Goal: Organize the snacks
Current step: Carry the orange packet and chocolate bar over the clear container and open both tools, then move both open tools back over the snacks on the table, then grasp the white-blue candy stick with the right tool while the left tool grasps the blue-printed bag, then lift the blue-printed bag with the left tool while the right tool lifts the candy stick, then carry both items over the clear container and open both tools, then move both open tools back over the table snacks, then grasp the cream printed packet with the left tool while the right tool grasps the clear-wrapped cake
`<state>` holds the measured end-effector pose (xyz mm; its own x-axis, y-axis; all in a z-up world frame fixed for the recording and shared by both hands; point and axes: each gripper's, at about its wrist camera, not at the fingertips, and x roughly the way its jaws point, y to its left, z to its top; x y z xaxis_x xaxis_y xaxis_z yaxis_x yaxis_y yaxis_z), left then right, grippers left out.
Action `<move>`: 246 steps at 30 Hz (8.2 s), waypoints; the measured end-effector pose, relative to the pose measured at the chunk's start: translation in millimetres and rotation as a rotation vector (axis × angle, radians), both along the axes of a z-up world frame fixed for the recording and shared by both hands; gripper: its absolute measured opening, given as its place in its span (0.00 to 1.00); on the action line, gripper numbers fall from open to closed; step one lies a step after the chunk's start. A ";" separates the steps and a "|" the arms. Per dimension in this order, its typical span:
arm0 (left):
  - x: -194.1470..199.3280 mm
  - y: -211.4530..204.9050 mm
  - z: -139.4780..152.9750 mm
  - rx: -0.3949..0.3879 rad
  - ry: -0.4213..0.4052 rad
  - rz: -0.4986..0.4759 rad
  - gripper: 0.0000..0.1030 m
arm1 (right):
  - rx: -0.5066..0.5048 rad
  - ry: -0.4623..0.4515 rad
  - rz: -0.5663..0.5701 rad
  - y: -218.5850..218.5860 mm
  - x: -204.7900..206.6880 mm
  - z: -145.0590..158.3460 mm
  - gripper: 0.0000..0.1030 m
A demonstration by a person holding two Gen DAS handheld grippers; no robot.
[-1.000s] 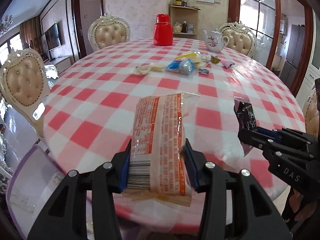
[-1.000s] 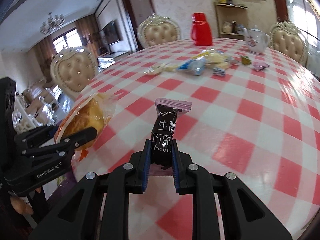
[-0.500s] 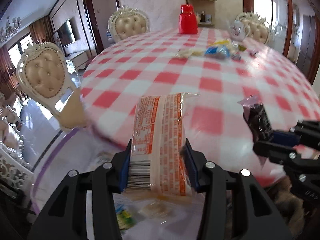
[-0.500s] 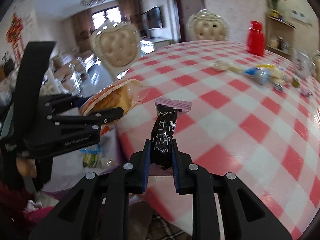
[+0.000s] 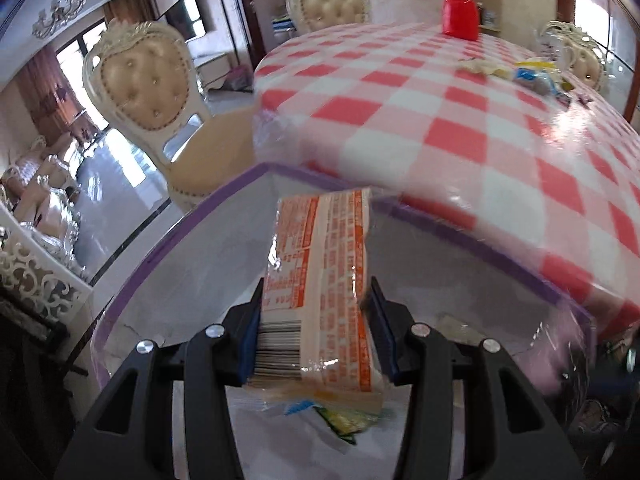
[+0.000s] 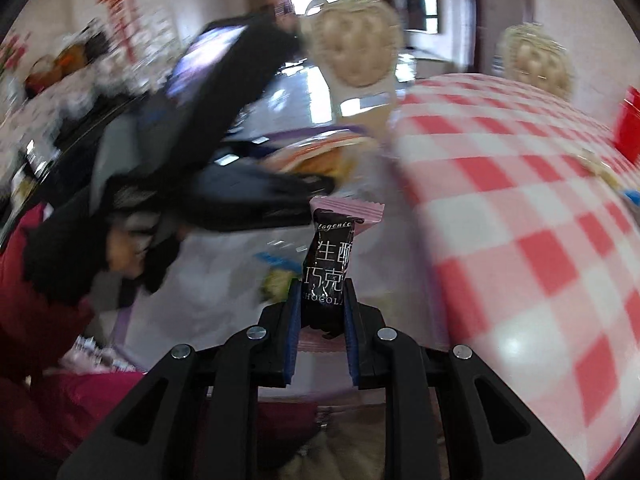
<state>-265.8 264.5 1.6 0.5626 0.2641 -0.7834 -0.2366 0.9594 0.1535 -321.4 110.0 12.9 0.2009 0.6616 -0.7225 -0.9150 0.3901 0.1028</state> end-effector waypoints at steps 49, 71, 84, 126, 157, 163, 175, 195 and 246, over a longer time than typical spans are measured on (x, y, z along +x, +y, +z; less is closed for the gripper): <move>319.5 -205.9 17.6 -0.641 -0.338 -0.024 0.98 | -0.044 0.051 -0.747 -271.6 441.1 -11.3 0.72; 334.2 -257.6 16.6 -0.511 -0.211 -0.151 0.98 | 0.121 0.017 -0.850 -319.3 383.1 7.6 0.14; 427.1 -297.0 3.2 -0.295 -0.075 0.107 0.98 | 0.215 0.062 -0.956 -350.3 393.1 10.2 0.14; 275.8 -289.7 27.2 -0.384 -0.243 -0.235 0.50 | 0.402 0.148 -0.994 -367.3 299.0 6.4 0.14; 137.6 -260.8 46.0 -0.284 -0.261 -0.302 0.51 | 0.330 0.128 -0.860 -300.0 178.2 9.1 0.14; 103.6 -236.1 46.7 -0.245 -0.256 -0.295 0.51 | 0.299 0.105 -0.795 -270.5 159.5 15.5 0.14; 51.3 -166.6 52.4 -0.144 -0.231 -0.243 0.51 | 0.230 0.053 -0.600 -193.6 117.4 28.7 0.14; -13.9 -14.9 32.3 0.012 -0.057 -0.074 0.51 | 0.064 0.016 -0.120 -22.1 38.1 19.0 0.14; 333.1 -142.1 26.0 -0.387 -0.185 0.021 0.98 | 0.280 0.231 -0.806 -277.1 287.4 -3.2 0.84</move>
